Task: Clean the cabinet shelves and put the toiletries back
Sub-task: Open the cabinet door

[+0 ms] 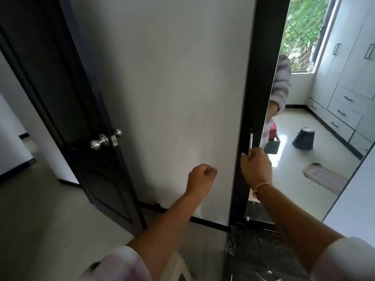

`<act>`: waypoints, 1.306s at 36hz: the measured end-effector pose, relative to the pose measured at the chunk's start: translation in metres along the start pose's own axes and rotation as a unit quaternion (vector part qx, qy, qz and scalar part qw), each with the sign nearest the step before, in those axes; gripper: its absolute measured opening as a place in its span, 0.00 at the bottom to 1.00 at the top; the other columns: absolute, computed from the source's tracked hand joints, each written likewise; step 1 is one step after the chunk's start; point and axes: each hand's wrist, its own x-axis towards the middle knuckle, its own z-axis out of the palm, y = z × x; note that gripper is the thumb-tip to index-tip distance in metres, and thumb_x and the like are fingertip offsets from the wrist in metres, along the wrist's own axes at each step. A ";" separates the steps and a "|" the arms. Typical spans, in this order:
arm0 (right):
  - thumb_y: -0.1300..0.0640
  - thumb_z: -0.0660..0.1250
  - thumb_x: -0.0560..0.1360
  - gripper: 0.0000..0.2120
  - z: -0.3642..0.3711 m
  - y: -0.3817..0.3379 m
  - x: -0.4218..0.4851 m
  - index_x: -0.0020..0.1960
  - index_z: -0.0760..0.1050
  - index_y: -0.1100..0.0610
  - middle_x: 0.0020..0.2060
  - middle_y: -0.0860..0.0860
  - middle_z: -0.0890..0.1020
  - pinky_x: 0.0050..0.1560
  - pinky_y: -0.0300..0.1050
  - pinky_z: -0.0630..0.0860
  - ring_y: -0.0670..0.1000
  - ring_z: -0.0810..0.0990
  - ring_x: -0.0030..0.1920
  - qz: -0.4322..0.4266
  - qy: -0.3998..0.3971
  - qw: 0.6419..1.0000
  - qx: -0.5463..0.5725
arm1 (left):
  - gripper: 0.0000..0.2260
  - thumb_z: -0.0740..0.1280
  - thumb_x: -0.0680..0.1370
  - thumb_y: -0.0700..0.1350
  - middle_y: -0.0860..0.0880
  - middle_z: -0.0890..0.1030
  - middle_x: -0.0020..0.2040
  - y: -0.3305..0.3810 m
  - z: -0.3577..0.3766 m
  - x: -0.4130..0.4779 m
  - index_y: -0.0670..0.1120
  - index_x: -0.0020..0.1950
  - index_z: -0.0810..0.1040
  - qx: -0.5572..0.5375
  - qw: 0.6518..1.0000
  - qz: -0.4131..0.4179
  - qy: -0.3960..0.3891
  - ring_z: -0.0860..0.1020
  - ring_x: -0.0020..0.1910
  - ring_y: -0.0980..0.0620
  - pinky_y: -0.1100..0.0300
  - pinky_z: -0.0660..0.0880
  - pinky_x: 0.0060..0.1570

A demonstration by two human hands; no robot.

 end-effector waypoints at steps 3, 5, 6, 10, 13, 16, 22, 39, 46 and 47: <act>0.44 0.63 0.75 0.10 0.000 0.007 0.016 0.51 0.72 0.50 0.46 0.50 0.80 0.50 0.52 0.80 0.53 0.80 0.46 0.007 0.022 1.000 -0.008 | 0.11 0.66 0.78 0.53 0.53 0.81 0.44 0.003 0.012 0.016 0.47 0.49 0.80 -0.017 1.000 0.004 -0.022 0.79 0.45 0.55 0.65 0.73 0.43; 0.37 0.59 0.73 0.14 -0.002 0.007 0.021 0.52 0.71 0.45 0.47 0.47 0.80 0.48 0.52 0.81 0.51 0.81 0.44 0.005 0.041 0.999 -0.024 | 0.11 0.66 0.79 0.52 0.53 0.81 0.47 0.007 0.023 0.028 0.47 0.53 0.80 -0.026 0.999 0.010 -0.043 0.79 0.48 0.55 0.64 0.74 0.48; 0.37 0.59 0.74 0.13 -0.002 0.009 0.025 0.51 0.71 0.44 0.46 0.46 0.80 0.47 0.52 0.82 0.50 0.81 0.43 -0.001 0.043 0.998 -0.034 | 0.11 0.65 0.79 0.51 0.52 0.82 0.49 0.010 0.028 0.034 0.46 0.55 0.80 -0.026 0.998 0.010 -0.051 0.79 0.49 0.54 0.62 0.75 0.51; 0.49 0.63 0.79 0.08 -0.002 0.003 0.036 0.53 0.76 0.52 0.43 0.49 0.81 0.49 0.49 0.81 0.50 0.81 0.42 -0.024 0.038 0.998 -0.032 | 0.10 0.65 0.79 0.49 0.50 0.81 0.55 0.016 0.044 0.059 0.46 0.56 0.80 -0.033 0.996 0.025 -0.078 0.78 0.53 0.52 0.62 0.74 0.54; 0.51 0.63 0.79 0.09 0.001 0.002 0.045 0.57 0.75 0.54 0.43 0.49 0.81 0.45 0.42 0.77 0.49 0.81 0.41 -0.017 0.029 0.999 -0.033 | 0.10 0.64 0.80 0.50 0.51 0.80 0.54 0.021 0.052 0.074 0.46 0.57 0.79 -0.025 0.994 0.046 -0.099 0.77 0.52 0.53 0.63 0.71 0.52; 0.48 0.62 0.80 0.10 0.007 -0.001 0.053 0.53 0.75 0.54 0.39 0.50 0.83 0.36 0.36 0.72 0.47 0.80 0.36 0.006 0.022 0.999 -0.035 | 0.08 0.64 0.80 0.49 0.53 0.79 0.50 0.021 0.059 0.087 0.48 0.54 0.79 -0.022 0.991 0.057 -0.116 0.75 0.49 0.56 0.66 0.69 0.48; 0.45 0.61 0.80 0.12 0.019 -0.004 0.059 0.54 0.74 0.53 0.40 0.49 0.83 0.33 0.36 0.67 0.48 0.80 0.38 0.046 0.046 0.997 -0.046 | 0.08 0.64 0.80 0.48 0.55 0.75 0.40 0.014 0.068 0.111 0.47 0.42 0.75 -0.019 0.990 0.055 -0.128 0.72 0.39 0.59 0.68 0.69 0.39; 0.48 0.61 0.80 0.11 0.011 0.002 0.022 0.44 0.73 0.54 0.32 0.46 0.77 0.34 0.42 0.74 0.47 0.78 0.33 0.014 0.091 0.992 -0.091 | 0.13 0.62 0.82 0.50 0.50 0.82 0.56 -0.004 0.079 0.099 0.49 0.62 0.79 -0.142 0.974 0.088 -0.155 0.79 0.55 0.53 0.59 0.76 0.55; 0.41 0.61 0.78 0.12 -0.005 -0.003 -0.017 0.47 0.70 0.49 0.36 0.47 0.79 0.35 0.42 0.71 0.49 0.79 0.36 0.011 0.085 0.991 -0.107 | 0.09 0.61 0.82 0.44 0.55 0.82 0.50 -0.007 0.073 0.065 0.55 0.53 0.80 -0.159 0.970 0.094 -0.158 0.80 0.49 0.58 0.63 0.77 0.50; 0.40 0.61 0.77 0.13 -0.008 -0.004 -0.024 0.47 0.69 0.49 0.36 0.47 0.79 0.35 0.42 0.71 0.50 0.79 0.37 0.011 0.088 0.991 -0.102 | 0.09 0.61 0.82 0.45 0.55 0.82 0.49 -0.008 0.073 0.059 0.55 0.52 0.80 -0.158 0.971 0.089 -0.159 0.80 0.49 0.57 0.62 0.77 0.51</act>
